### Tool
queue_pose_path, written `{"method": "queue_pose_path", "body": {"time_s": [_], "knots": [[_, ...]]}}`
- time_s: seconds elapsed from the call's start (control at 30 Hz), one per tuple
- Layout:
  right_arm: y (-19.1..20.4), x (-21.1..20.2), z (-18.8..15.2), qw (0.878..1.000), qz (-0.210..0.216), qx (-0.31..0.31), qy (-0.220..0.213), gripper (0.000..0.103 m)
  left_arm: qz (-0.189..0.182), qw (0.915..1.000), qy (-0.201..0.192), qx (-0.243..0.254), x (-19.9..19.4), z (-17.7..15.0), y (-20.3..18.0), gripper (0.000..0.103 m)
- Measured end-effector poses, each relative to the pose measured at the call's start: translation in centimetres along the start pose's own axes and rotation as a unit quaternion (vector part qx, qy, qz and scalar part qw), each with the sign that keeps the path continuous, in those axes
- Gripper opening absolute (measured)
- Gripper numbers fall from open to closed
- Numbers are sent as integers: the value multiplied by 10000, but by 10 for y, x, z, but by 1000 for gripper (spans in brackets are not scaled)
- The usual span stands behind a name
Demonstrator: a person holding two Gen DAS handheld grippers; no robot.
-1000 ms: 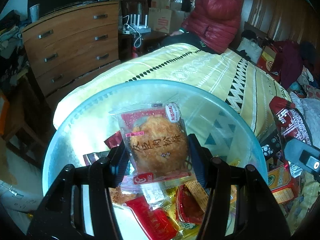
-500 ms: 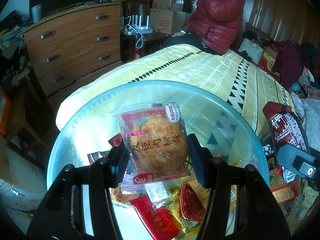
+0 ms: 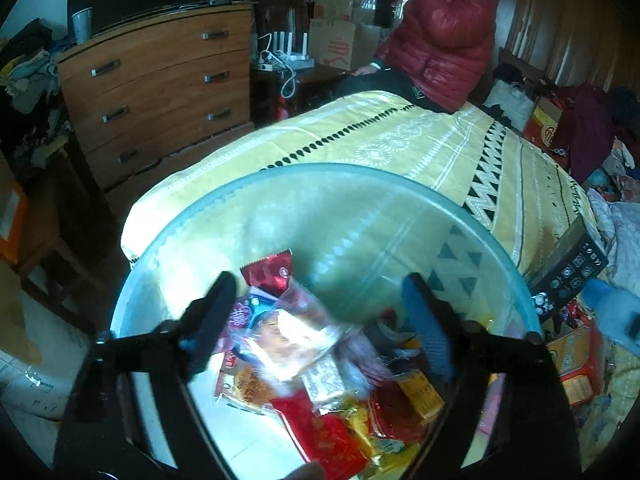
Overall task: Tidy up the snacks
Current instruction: 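Open the left tool to drop the pastry bag while the right tool releases the brown pack, then grasp the clear white puffed-cake bag with the right tool while the left tool returns to the pile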
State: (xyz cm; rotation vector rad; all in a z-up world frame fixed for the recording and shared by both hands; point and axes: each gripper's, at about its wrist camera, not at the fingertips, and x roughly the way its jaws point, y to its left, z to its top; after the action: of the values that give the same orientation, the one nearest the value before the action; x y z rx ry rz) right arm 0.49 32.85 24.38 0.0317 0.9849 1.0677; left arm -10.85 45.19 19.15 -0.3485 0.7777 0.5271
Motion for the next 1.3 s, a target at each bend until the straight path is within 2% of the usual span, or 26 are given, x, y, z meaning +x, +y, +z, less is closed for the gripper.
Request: {"method": "queue_pose_path", "body": {"time_s": [0.13,0.2,0.27,0.33,0.4,0.43,0.5,0.6,0.67,0.83,0.9,0.97,1.07,1.17,1.23,1.3], "knots": [[-16,-77,-34,9974,33,-100,-715,66,-342,9988,-313,149,-26,-3,-16,100],[-44,-128,-67,9932,-287,89,-1123,66,-607,9963,-518,333,-43,-9,-31,103],[-84,-174,-100,9862,-811,442,-1374,66,-897,9924,-642,545,-58,-17,-52,103],[-140,-204,-129,9759,-1518,970,-1235,67,-1196,9879,-704,687,-67,-25,-71,103],[-190,-209,-144,9671,-1943,1369,-906,67,-1398,9848,-678,775,-72,-30,-85,103],[-207,-206,-147,9653,-2068,1403,-754,66,-1523,9830,-647,799,-74,-34,-93,103],[-247,-188,-149,9626,-2192,1557,-336,57,-1616,9813,-621,847,-76,-36,-100,103],[-288,-147,-131,9637,-2168,1557,113,55,-1553,9810,-608,992,-77,-39,-110,103],[-307,-114,-111,9677,-2062,1397,380,55,-1503,9815,-595,1024,-76,-39,-115,103],[-345,-40,-73,9675,-2194,866,906,55,-1405,9817,-569,1154,-75,-46,-130,103],[-352,-16,-70,9666,-2191,625,1173,55,-1421,9805,-560,1233,-76,-50,-141,103],[-365,7,-82,9585,-2287,533,1617,53,-1452,9785,-583,1346,-77,-52,-152,103],[-365,4,-102,9636,-2044,485,1653,54,-1520,9761,-568,1447,-78,-56,-162,103],[-349,-12,-130,9614,-1804,133,2073,54,-1664,9732,-514,1504,-81,-61,-168,103],[-338,-35,-156,9581,-1736,-49,2276,54,-1723,9714,-492,1556,-84,-66,-172,103],[-331,-60,-172,9584,-1736,-242,2255,54,-1840,9685,-421,1626,-89,-75,-176,103]]}}
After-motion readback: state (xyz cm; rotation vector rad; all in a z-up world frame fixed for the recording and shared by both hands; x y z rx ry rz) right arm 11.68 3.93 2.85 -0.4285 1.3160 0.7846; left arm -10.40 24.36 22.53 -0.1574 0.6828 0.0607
